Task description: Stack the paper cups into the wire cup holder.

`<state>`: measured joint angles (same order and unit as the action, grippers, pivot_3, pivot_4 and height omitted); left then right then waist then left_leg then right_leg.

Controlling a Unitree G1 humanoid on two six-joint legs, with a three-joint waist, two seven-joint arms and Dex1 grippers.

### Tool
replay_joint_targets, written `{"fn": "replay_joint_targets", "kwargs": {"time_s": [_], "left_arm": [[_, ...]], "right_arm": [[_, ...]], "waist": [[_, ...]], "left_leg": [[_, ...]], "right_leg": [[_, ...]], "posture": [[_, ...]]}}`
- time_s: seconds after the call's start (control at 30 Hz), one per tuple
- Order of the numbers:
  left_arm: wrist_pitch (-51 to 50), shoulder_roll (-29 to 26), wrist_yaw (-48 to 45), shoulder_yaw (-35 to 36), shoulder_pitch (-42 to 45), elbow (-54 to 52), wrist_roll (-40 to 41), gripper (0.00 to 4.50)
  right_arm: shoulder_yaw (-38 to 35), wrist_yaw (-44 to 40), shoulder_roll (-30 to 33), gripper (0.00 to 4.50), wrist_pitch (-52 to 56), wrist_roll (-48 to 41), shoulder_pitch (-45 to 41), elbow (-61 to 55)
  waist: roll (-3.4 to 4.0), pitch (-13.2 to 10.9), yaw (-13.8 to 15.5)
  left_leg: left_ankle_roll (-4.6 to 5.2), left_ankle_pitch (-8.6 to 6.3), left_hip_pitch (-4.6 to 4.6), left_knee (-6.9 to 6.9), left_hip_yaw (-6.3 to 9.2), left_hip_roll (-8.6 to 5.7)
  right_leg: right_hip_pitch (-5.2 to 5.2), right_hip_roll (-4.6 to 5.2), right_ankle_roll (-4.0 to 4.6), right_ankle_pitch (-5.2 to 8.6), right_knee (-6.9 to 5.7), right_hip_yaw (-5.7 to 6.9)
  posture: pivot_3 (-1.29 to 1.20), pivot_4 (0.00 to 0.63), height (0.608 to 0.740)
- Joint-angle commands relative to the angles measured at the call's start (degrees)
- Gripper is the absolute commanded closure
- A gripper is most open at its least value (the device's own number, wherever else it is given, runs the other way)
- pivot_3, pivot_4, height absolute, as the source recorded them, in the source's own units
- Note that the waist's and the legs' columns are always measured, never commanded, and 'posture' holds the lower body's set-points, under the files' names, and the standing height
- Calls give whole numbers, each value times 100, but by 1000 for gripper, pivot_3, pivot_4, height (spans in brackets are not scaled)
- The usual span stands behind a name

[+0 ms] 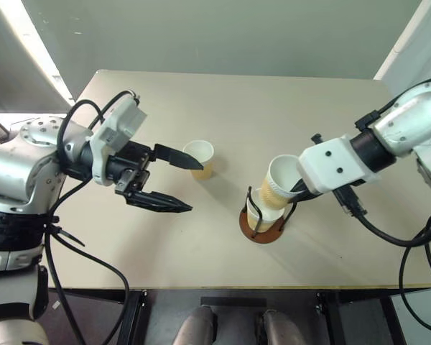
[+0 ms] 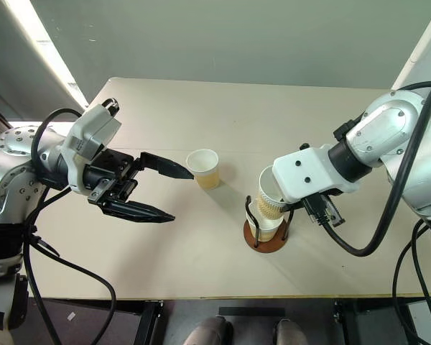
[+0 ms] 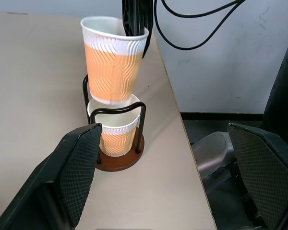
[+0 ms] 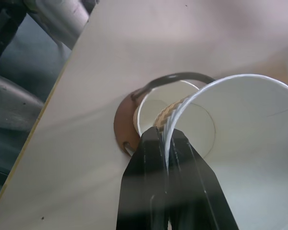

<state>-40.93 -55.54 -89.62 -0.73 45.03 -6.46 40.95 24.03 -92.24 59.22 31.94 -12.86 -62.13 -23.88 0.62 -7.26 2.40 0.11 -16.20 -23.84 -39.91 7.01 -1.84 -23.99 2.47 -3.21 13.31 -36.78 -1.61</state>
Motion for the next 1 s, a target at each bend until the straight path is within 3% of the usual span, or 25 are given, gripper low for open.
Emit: {"fn": "replay_joint_targets", "kwargs": {"time_s": [0.03, 0.27, 0.3, 0.4, 0.63, 0.7, 0.9, 1.0], "left_arm": [[1, -73, -79, 91, 141, -72, 47, 0], [-58, -117, -16, 154, 51, -201, 91, 0], [-67, -124, -13, 161, 41, -214, 97, 0], [-88, -154, -11, 177, 11, -248, 107, 0], [-74, -171, -12, 139, 34, -214, 73, 0], [160, -117, 181, -6, 93, -131, -272, 0], [1935, 112, 1161, -986, 449, 661, -2521, 0], [2679, 304, 1440, -1320, 681, 1195, -3274, 0]], "right_arm": [[119, -19, -170, 4486, -70, 194, -83, -20], [334, -26, -325, 4486, -295, 461, -48, 58], [325, -26, -344, 4303, -286, 457, -47, 56], [274, -12, -427, 3585, -226, 489, -80, 97], [137, 166, -543, 1206, -121, 578, -140, 193], [-139, 429, -659, 517, 154, 466, -257, 375], [-1100, 1414, -666, 517, 664, 494, -530, 1310], [-1766, 1666, -795, 517, 1205, -51, -440, 1278]], "waist": [[0, 0, -2], [0, 0, -2], [0, 0, -2], [0, 0, -7], [0, 0, -10], [0, 0, -14], [-1, 0, 22], [0, 0, 24]], "left_leg": [[0, 0, 0, 0, 0, 0], [0, 0, -1, -1, 1, -1], [0, 0, -1, -1, 1, -1], [0, 0, -1, 0, 1, 0], [0, 0, -1, 0, 1, -1], [0, 0, -1, 1, 1, 0], [1, 0, -1, -4, 8, -2], [2, -1, -3, -1, 10, -3]], "right_leg": [[0, 0, 0, 0, 0, 0], [0, 0, 0, 0, 1, 0], [0, 0, 0, 0, 1, 0], [0, 0, 0, 0, 1, 1], [0, 0, 0, 0, 1, 0], [0, 0, 0, 0, 1, 0], [1, 2, 0, 0, 3, 1], [0, 2, 1, 1, 7, 2]], "posture": [[0, 150, 740], [0, 150, 740], [0, 150, 740], [0, 150, 740], [0, 150, 740], [0, 150, 740], [0, 150, 740], [0, 150, 740]]}}
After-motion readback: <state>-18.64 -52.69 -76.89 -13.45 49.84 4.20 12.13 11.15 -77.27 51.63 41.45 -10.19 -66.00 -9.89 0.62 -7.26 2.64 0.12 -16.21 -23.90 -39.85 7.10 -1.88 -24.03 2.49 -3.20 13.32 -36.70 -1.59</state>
